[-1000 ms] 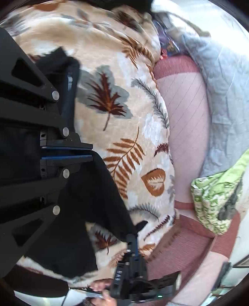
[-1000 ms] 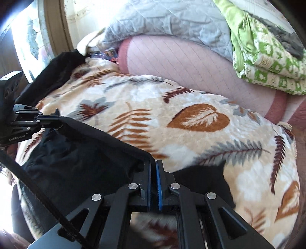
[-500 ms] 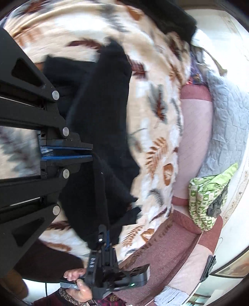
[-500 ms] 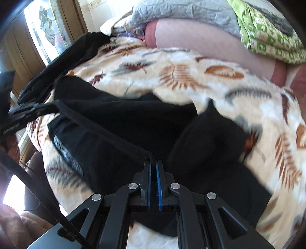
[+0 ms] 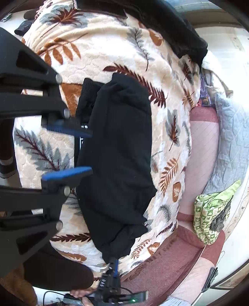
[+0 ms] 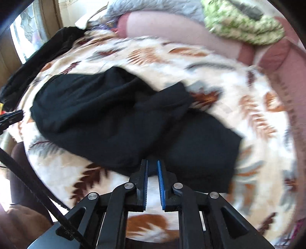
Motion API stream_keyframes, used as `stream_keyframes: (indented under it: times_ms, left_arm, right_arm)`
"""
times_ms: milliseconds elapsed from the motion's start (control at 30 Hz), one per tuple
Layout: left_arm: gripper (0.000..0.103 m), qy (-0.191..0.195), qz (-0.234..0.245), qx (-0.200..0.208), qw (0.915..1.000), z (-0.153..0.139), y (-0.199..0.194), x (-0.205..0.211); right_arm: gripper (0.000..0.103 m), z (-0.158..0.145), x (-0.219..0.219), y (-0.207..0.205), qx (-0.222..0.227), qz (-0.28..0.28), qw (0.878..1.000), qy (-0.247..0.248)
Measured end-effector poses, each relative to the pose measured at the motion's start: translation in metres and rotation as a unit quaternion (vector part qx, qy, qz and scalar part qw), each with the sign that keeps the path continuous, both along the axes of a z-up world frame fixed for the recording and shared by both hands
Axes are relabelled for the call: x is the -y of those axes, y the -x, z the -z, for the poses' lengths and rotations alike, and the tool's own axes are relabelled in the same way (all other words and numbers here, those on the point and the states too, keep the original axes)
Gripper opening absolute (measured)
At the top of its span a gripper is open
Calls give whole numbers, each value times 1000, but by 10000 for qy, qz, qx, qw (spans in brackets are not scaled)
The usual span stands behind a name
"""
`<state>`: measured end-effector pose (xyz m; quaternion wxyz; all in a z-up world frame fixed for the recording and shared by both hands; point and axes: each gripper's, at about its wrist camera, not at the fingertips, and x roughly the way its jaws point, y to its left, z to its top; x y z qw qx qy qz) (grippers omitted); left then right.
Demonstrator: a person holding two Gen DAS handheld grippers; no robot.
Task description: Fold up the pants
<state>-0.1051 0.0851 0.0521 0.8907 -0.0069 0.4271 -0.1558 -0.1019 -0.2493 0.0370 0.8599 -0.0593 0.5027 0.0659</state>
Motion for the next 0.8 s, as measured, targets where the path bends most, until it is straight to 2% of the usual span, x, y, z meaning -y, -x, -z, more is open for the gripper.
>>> stream_keyframes:
  times_ms: [67,100,133,167,200,300,333,367,400,433,500,633,700,800]
  left_arm:
    - [34,-49,-2,42,10000,-3,-1,3]
    - [34,-73,3,80,9999,-4,-2,7]
    - [34,-73,14,105,9999,-5,-3,10]
    - [37,-63,32,120,9999,-6,-3,15]
    - [42,-71,40,114,9999,-6,-4,19]
    - [44,-167,63,102,9998,-5,-3,29]
    - [44,-192,79,86,9997,-4,-3,31]
    - [44,-227,68,77,9997,-4,-2,31]
    - [44,-241,59,90,9997,-4,-1,30]
    - [44,-243,59,112,9996,-5,-1,29]
    - [46,-212,38,139,9997,-4,-2,23]
    - [46,-45,-113,-37,9999,6,-17,12]
    - [46,-5,-192,-115,9998,12,-24,11]
    - [46,8,-224,-180,9996,18,-31,14]
  right_arm:
    - [27,-13,5,-7,206,104,9997,120]
    - [51,-18,4,-12,291,137,9994,146]
    - [70,-21,2,-20,401,162,9989,151]
    - [76,-23,-4,-28,525,130,9985,110]
    - [77,-23,-12,-38,579,66,9983,76]
    - [75,5,-45,-74,312,-172,9985,419]
    - [64,17,-53,-83,183,-219,9978,595]
    - [48,31,-59,-92,27,-268,9963,818]
    - [8,44,-59,-100,-129,-218,9938,1084]
    - [8,48,-56,-100,-135,-122,9935,1124]
    - [7,31,-33,-93,73,234,9985,484]
    - [7,-1,15,-59,499,1098,9926,158]
    - [7,-6,50,-40,459,1624,9856,-92]
    - [7,-1,84,-23,245,2114,9770,-134]
